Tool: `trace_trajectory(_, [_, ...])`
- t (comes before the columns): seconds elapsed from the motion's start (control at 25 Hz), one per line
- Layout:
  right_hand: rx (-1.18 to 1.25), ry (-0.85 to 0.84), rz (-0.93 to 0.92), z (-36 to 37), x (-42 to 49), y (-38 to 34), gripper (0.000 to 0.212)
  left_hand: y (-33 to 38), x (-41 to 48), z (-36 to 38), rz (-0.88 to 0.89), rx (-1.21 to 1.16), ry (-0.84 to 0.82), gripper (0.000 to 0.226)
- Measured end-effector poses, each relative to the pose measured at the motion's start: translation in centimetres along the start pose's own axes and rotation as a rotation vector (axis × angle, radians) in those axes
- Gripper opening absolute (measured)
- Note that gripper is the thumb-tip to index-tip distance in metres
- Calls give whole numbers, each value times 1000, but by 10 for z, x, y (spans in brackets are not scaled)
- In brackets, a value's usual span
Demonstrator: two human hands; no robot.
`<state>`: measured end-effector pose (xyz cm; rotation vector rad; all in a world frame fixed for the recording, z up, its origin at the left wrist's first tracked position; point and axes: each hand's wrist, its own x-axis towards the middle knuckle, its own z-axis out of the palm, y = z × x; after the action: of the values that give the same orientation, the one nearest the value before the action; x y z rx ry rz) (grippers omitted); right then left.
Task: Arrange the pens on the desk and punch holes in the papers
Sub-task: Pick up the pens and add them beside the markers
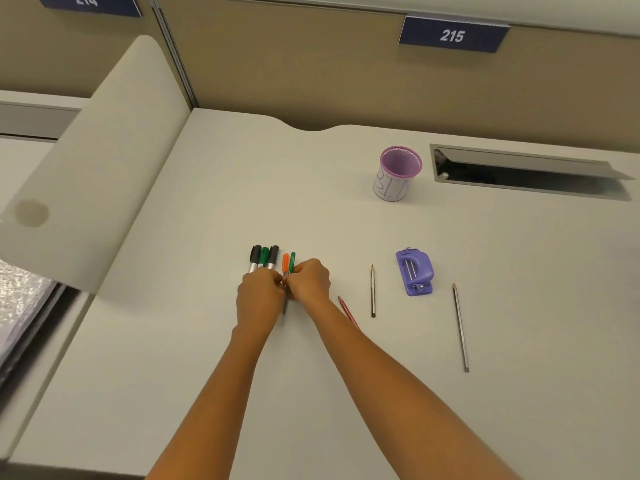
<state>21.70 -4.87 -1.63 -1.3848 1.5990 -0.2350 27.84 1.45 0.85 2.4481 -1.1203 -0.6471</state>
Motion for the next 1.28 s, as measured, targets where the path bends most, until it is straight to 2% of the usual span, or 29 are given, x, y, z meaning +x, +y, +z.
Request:
trace_trajectory(0.2, [-25,43,9,5,2,-6,12,0,7,-2,40,103,0,21])
trace_trajectory(0.72, [-21,130,-14,10,-1,-5,15,-36,21,-18,28,-36,202,25])
trace_trajectory(0.84, [-28,116,-23,12,-2,-5,13,-40,23,-16,3,-42,186,30])
trace_trajectory(1.28, [68,106,-44,18,-1,2,12,-47,22,-12,-16,-45,178,25])
